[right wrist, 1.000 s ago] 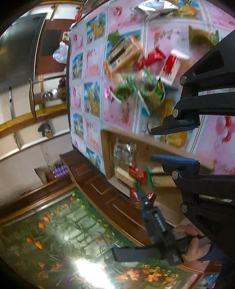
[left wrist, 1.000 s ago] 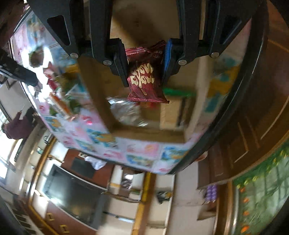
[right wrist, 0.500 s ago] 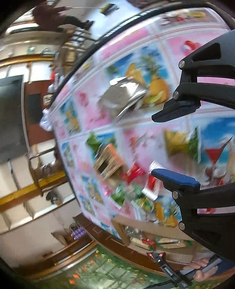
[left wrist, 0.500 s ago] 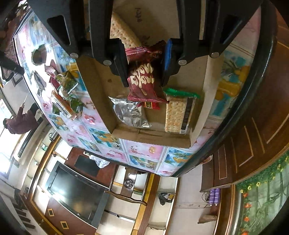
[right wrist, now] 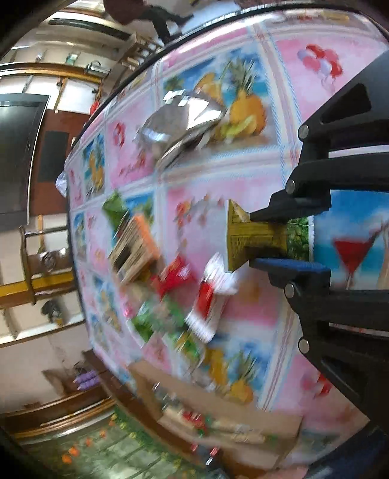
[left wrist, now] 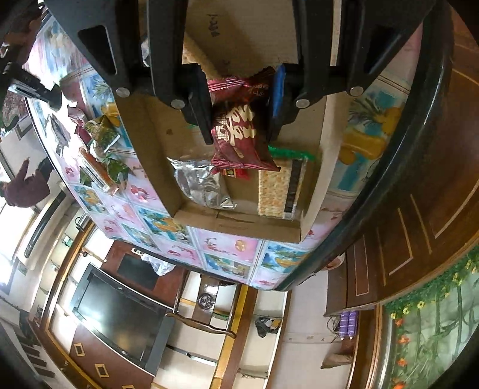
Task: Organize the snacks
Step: 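Carry the red chocolate packet and yellow packet over the cardboard box, then open the left tool over the box while the right releases the yellow packet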
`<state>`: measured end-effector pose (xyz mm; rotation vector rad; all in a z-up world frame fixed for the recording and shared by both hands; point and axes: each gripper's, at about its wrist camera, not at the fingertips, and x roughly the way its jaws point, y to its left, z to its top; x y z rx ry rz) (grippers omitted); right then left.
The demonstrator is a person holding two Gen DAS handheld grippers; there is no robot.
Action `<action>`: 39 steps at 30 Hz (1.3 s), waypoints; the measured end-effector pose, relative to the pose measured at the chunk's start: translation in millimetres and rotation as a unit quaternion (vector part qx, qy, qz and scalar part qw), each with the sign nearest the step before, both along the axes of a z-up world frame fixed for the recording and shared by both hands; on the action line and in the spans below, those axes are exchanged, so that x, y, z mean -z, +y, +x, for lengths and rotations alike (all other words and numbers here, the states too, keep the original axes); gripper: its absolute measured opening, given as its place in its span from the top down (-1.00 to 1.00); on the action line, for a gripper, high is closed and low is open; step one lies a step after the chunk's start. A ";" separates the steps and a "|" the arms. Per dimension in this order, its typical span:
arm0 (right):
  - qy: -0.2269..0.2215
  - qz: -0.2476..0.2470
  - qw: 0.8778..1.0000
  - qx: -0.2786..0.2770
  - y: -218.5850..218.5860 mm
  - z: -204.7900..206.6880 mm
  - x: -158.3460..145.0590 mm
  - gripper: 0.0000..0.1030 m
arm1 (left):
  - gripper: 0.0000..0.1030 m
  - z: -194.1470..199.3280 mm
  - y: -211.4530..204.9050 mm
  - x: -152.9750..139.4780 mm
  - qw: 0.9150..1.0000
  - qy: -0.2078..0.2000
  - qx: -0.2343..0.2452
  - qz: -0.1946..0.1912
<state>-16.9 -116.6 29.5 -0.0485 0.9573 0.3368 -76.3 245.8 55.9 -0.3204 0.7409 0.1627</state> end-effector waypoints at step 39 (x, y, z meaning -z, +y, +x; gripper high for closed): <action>0.038 0.063 0.981 -0.180 236.0 26.7 25.7 0.49 | 0.21 11.2 -0.5 21.3 0.999 0.042 -0.001 0.025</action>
